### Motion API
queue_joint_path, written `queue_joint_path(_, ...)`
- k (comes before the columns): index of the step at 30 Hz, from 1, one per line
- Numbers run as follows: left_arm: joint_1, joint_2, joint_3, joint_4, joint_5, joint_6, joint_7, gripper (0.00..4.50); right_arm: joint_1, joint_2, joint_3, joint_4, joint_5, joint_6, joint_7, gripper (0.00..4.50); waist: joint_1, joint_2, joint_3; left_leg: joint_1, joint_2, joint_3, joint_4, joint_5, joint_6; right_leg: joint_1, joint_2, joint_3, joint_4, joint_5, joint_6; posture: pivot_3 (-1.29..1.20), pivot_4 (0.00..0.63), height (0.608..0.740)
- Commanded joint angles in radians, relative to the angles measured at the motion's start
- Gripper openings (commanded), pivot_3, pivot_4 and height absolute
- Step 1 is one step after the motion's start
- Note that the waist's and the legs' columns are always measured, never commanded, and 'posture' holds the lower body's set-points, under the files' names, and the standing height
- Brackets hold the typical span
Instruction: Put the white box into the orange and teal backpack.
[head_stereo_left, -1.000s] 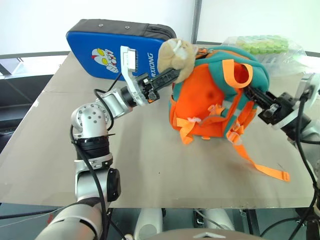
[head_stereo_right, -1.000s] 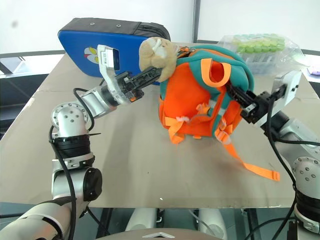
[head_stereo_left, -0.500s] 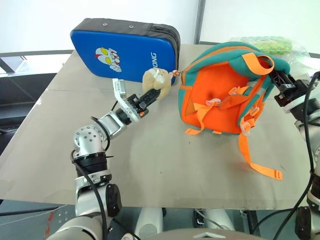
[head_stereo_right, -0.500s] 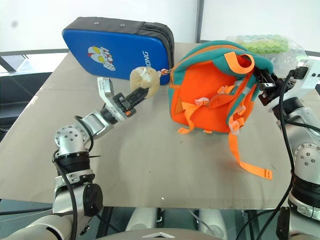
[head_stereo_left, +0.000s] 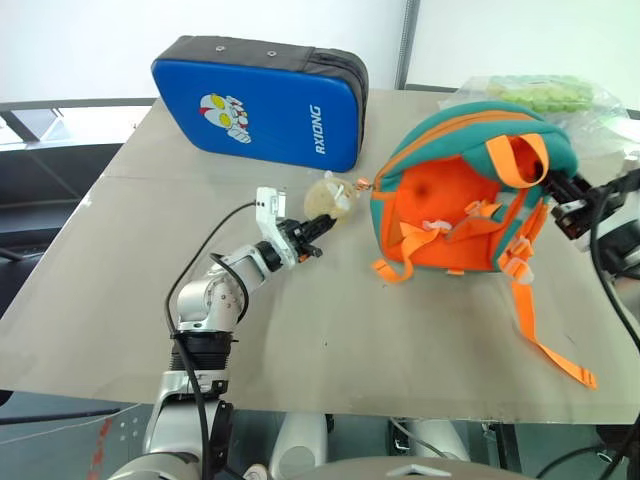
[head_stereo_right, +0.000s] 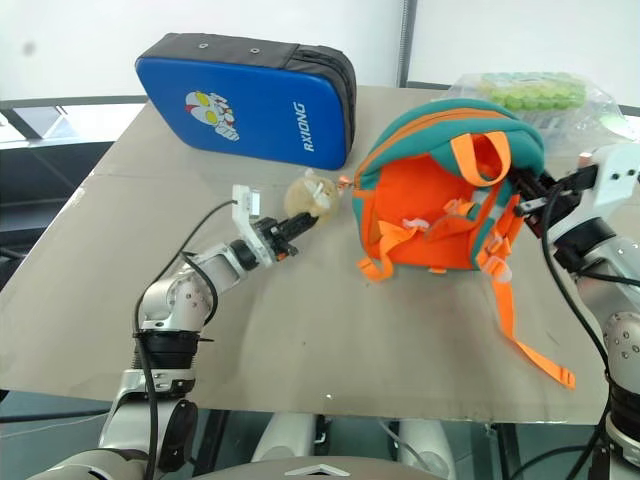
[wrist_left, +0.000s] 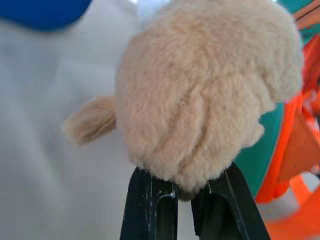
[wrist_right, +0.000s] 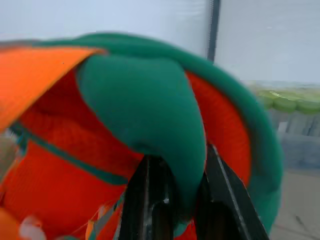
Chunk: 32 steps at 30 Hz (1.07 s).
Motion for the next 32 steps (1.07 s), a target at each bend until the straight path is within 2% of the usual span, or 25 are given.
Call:
queue_joint_path(1, 0.008, 0.031, 0.014, -0.062, 0.022, -0.077, -0.076, 0.83, 0.058, -0.061, -0.015, -0.067, -0.034, -0.017, 0.094, 1.81, -0.009, 0.000, 0.000, 0.000, 0.000, -0.001, 0.000, 0.000, 0.000, 0.000, 0.000, 0.000, 0.000, 0.000, 0.000, 0.00, 0.150, 0.740)
queue_joint_path(2, 0.019, 0.046, 0.010, -0.079, 0.027, -0.083, -0.101, 1.07, 0.082, -0.073, -0.033, -0.082, -0.026, -0.013, 0.120, 2.23, -0.010, 0.000, 0.000, 0.000, 0.000, -0.001, 0.000, 0.000, 0.000, 0.000, 0.000, 0.000, 0.000, 0.000, 0.000, 0.00, 0.150, 0.740)
queue_joint_path(3, 0.030, 0.058, 0.008, -0.094, 0.030, -0.084, -0.116, 1.72, 0.105, -0.084, -0.055, -0.092, -0.015, -0.008, 0.141, 2.91, -0.010, 0.000, 0.000, -0.001, 0.000, -0.001, 0.000, 0.000, 0.000, 0.000, 0.000, 0.000, 0.000, 0.001, 0.002, 0.00, 0.150, 0.740)
queue_joint_path(6, 0.072, 0.090, 0.017, -0.152, 0.017, -0.068, -0.139, 3.05, 0.217, -0.139, -0.147, -0.117, 0.017, 0.015, 0.246, 4.21, -0.010, 0.000, 0.000, 0.000, 0.000, -0.001, 0.000, 0.000, 0.000, 0.000, 0.000, 0.000, 0.000, 0.001, 0.004, 0.00, 0.150, 0.740)
queue_joint_path(7, 0.092, 0.103, 0.025, -0.177, 0.007, -0.054, -0.143, 3.53, 0.271, -0.159, -0.189, -0.124, 0.025, 0.023, 0.294, 4.50, -0.008, 0.000, 0.000, 0.000, 0.000, -0.001, 0.000, 0.000, 0.000, 0.000, 0.000, 0.000, 0.000, 0.001, 0.004, 0.00, 0.150, 0.740)
queue_joint_path(9, 0.139, 0.137, 0.035, -0.231, 0.011, -0.058, -0.161, 4.49, 0.380, -0.191, -0.261, -0.126, 0.002, 0.013, 0.380, 4.50, -0.007, 0.000, 0.000, -0.001, 0.000, -0.001, 0.000, 0.000, 0.000, 0.001, 0.000, -0.001, -0.001, 0.000, 0.004, 0.00, 0.150, 0.740)
queue_joint_path(15, 0.303, 0.218, 0.065, -0.327, 0.019, -0.100, -0.226, 4.49, 0.583, -0.169, -0.365, -0.072, -0.111, -0.077, 0.502, 4.50, -0.010, 0.000, 0.000, 0.003, 0.000, -0.001, 0.000, 0.000, 0.000, 0.003, -0.001, 0.000, -0.001, -0.002, 0.001, 0.00, 0.150, 0.740)
queue_joint_path(21, 0.440, 0.292, 0.102, -0.348, 0.049, -0.163, -0.290, 4.49, 0.726, -0.132, -0.484, -0.053, -0.098, -0.083, 0.609, 4.50, -0.009, 0.000, 0.000, 0.007, 0.001, -0.002, -0.002, 0.000, 0.000, 0.005, -0.002, 0.001, -0.001, -0.005, 0.004, 0.00, 0.150, 0.740)
queue_joint_path(28, 0.538, 0.349, 0.150, -0.360, 0.051, -0.180, -0.324, 4.49, 0.851, -0.057, -0.463, 0.009, -0.213, -0.192, 0.679, 4.50, -0.009, 0.000, 0.000, 0.010, 0.004, -0.001, -0.005, -0.001, -0.001, 0.005, -0.004, 0.002, -0.001, -0.006, 0.004, 0.00, 0.150, 0.740)
queue_joint_path(32, 0.561, 0.355, 0.163, -0.366, 0.052, -0.167, -0.312, 4.49, 0.860, -0.028, -0.446, 0.053, -0.250, -0.246, 0.692, 4.50, -0.009, 0.001, 0.000, 0.012, 0.004, 0.001, -0.008, -0.001, -0.001, 0.004, -0.006, 0.002, -0.002, -0.006, 0.004, 0.00, 0.150, 0.740)
